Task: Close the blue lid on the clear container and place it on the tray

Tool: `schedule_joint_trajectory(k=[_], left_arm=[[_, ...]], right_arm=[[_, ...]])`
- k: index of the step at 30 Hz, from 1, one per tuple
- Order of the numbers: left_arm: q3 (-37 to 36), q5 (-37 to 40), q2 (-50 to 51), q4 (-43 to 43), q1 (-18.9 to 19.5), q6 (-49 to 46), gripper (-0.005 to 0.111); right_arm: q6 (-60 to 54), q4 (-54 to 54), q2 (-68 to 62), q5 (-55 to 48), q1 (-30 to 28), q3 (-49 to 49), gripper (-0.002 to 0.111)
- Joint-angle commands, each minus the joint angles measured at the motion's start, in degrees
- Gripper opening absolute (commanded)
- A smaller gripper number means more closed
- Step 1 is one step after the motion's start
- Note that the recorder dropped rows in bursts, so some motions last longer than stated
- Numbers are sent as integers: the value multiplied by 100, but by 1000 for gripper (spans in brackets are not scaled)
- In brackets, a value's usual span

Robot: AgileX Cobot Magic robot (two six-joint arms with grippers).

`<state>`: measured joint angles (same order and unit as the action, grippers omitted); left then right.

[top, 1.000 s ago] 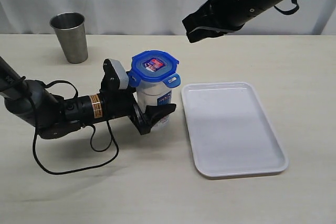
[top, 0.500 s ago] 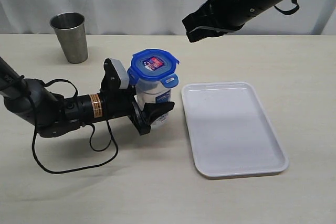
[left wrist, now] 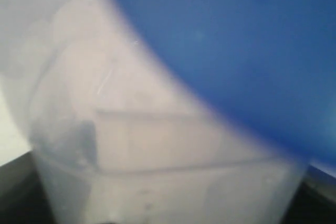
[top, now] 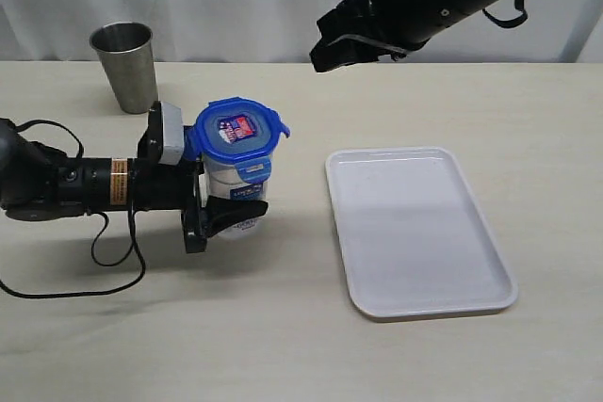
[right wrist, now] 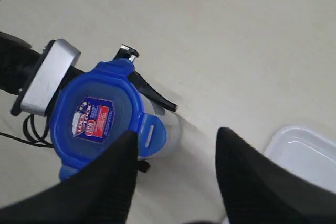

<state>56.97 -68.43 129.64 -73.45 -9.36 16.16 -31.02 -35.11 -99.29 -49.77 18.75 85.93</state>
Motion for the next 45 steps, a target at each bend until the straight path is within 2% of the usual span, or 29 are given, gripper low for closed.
schedule_joint_trajectory(k=[1,5,14,20,38,45], left_arm=[[-22,-153,-79,-325,141,363,0],[-22,-153,-79,-779,129,427,0],[-22,-153,-79,-985,129,441,0],[-22,-153,-79,-894,129,465,0],[-22,-153,-79,-770,129,476,0],[-22,-153,-79,-739,129,487,0]], right_arm=[[-101,-718,5,-267,3,-15,55],[-63,-1162,-142,-568,3,-15,56],[469,-1220,-800,-543,251,-15,55],[469,-1251,-910,-435,413,-4,41],[469,-1197,-1297,-428,548,-4,41],[373,-1293,-1597,-443,823,-4,41]])
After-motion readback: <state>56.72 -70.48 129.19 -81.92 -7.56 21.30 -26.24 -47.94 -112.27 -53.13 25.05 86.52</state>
